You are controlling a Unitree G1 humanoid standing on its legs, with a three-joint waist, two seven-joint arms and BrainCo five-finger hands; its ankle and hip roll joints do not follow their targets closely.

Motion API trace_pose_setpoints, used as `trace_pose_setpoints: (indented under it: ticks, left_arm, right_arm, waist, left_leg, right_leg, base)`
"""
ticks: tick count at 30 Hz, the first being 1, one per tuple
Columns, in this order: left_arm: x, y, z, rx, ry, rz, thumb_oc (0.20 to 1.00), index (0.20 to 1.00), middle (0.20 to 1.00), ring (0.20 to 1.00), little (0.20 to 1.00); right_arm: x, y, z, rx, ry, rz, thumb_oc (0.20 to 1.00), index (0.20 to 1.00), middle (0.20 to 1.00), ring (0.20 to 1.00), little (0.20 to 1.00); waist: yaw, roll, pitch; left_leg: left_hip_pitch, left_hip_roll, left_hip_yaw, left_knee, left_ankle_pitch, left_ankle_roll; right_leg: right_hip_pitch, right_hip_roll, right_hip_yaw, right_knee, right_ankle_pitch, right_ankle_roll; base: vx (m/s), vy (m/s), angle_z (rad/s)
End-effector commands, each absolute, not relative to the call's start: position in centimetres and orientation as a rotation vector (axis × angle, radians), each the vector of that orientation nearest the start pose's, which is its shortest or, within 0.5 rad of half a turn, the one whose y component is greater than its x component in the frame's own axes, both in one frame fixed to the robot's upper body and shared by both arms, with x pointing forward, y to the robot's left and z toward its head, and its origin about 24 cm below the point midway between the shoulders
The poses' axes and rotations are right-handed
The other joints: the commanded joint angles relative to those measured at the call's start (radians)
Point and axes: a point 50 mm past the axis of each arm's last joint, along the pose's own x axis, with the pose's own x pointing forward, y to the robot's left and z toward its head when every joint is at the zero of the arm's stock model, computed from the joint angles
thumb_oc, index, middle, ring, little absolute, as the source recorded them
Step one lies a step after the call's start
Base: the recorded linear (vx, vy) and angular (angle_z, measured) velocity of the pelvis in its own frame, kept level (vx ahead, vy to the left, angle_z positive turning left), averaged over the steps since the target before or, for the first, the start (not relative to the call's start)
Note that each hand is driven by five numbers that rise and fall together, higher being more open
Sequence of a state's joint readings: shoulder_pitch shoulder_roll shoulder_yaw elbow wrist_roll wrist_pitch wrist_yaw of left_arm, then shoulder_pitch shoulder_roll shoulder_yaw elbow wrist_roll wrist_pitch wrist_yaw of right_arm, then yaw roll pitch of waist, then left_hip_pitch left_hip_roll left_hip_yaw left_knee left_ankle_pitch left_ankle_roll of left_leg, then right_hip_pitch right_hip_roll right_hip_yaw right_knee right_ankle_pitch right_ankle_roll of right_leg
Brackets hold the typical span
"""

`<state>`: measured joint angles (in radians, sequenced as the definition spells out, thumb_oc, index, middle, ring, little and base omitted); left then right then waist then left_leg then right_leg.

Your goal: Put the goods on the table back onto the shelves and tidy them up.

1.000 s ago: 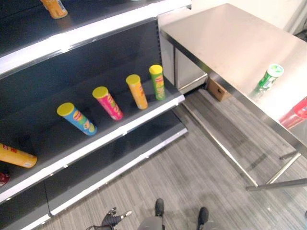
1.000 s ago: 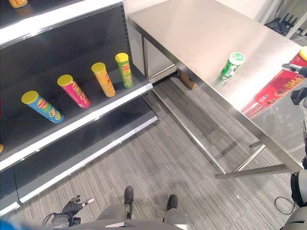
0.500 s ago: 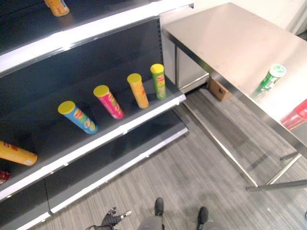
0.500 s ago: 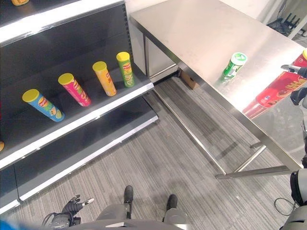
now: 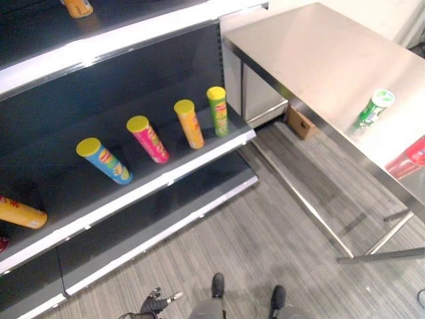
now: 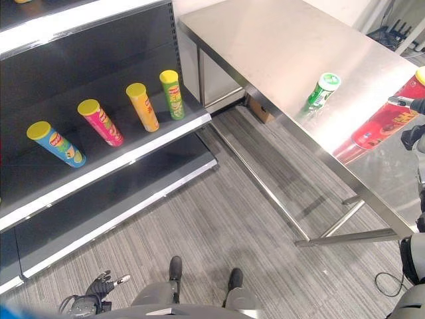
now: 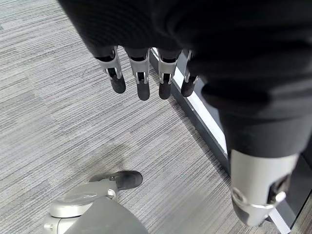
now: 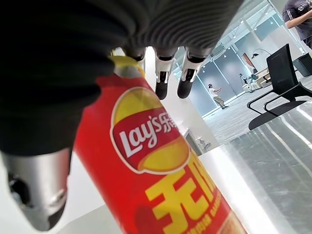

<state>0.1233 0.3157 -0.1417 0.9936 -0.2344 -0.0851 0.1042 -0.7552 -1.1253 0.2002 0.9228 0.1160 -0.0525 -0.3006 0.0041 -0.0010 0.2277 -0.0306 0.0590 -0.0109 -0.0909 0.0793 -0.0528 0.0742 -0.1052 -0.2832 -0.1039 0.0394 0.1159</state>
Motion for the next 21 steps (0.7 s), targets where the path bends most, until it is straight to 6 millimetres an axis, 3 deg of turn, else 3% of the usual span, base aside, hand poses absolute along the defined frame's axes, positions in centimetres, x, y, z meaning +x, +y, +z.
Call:
trace_pose_setpoints:
  ticks: [1,2,3,4,5,6,15,21]
  left_arm:
    - [9.8,27.0,-13.8,0.236,1.000,0.265,1.000,1.000,1.000,1.000,1.000]
    - [9.9,27.0,-13.7,0.238,0.999,0.264,1.000,1.000,1.000,1.000,1.000]
    - [9.9,27.0,-13.7,0.238,0.999,0.263,1.000,1.000,1.000,1.000,1.000]
    - [9.9,27.0,-13.7,0.237,0.998,0.263,1.000,1.000,1.000,1.000,1.000]
    - [9.9,27.1,-13.7,0.237,0.994,0.264,1.000,1.000,1.000,1.000,1.000]
    - [9.9,27.1,-13.7,0.237,0.996,0.263,1.000,1.000,1.000,1.000,1.000]
    - [9.6,27.1,-13.8,0.230,1.006,0.275,1.000,1.000,1.000,1.000,1.000]
    - [9.8,27.2,-13.7,0.230,1.000,0.289,1.000,1.000,1.000,1.000,1.000]
  right_arm:
    - [29.9,-42.2,25.9,-0.917,-0.100,-0.812,1.000,1.000,1.000,1.000,1.000]
    - [30.0,-42.1,25.8,-0.911,-0.098,-0.803,1.000,1.000,1.000,1.000,1.000]
    - [30.0,-42.1,25.7,-0.908,-0.095,-0.799,0.906,0.906,0.906,0.906,0.906]
    - [30.0,-42.1,25.6,-0.909,-0.093,-0.797,0.730,0.730,0.730,0.730,0.730]
    - [30.0,-42.1,25.7,-0.908,-0.093,-0.796,0.410,0.410,0.410,0.410,0.410]
    - [30.0,-42.1,25.7,-0.904,-0.095,-0.795,0.200,0.200,0.200,0.200,0.200]
    - [29.3,-42.0,25.7,-0.904,-0.155,-0.818,0.200,0.200,0.200,0.200,0.200]
    - [27.5,-42.1,26.2,-0.903,-0.253,-0.872,0.200,0.200,0.200,0.200,0.200]
  waist:
    - [0.025,-0.022,-0.014]
    - [0.025,-0.022,-0.012]
    - [0.026,-0.022,-0.012]
    - [0.026,-0.023,-0.011]
    - [0.027,-0.023,-0.011]
    - [0.027,-0.023,-0.010]
    - [0.020,-0.019,-0.011]
    - [0.011,-0.021,-0.017]
  left_leg:
    - [0.044,0.059,-0.022,0.039,-0.108,-0.072]
    - [0.043,0.058,-0.022,0.041,-0.109,-0.072]
    - [0.043,0.057,-0.023,0.042,-0.109,-0.072]
    - [0.042,0.058,-0.023,0.041,-0.108,-0.072]
    - [0.041,0.058,-0.024,0.042,-0.108,-0.072]
    - [0.040,0.057,-0.024,0.041,-0.107,-0.072]
    - [0.045,0.059,-0.028,0.039,-0.110,-0.072]
    - [0.052,0.062,-0.027,0.041,-0.116,-0.073]
  right_leg:
    - [0.041,0.006,0.059,0.024,-0.170,0.028]
    - [0.041,0.006,0.058,0.025,-0.169,0.028]
    - [0.040,0.006,0.058,0.025,-0.169,0.028]
    - [0.039,0.005,0.059,0.025,-0.168,0.029]
    - [0.038,0.005,0.059,0.025,-0.168,0.029]
    - [0.037,0.005,0.060,0.025,-0.167,0.029]
    - [0.041,0.008,0.058,0.028,-0.173,0.027]
    - [0.049,0.008,0.054,0.030,-0.178,0.027]
  base:
    - [0.00,0.000,0.00]
    - [0.00,0.000,0.00]
    - [0.00,0.000,0.00]
    - [0.00,0.000,0.00]
    - [0.00,0.000,0.00]
    - [0.00,0.000,0.00]
    - [0.00,0.000,0.00]
    - [0.00,0.000,0.00]
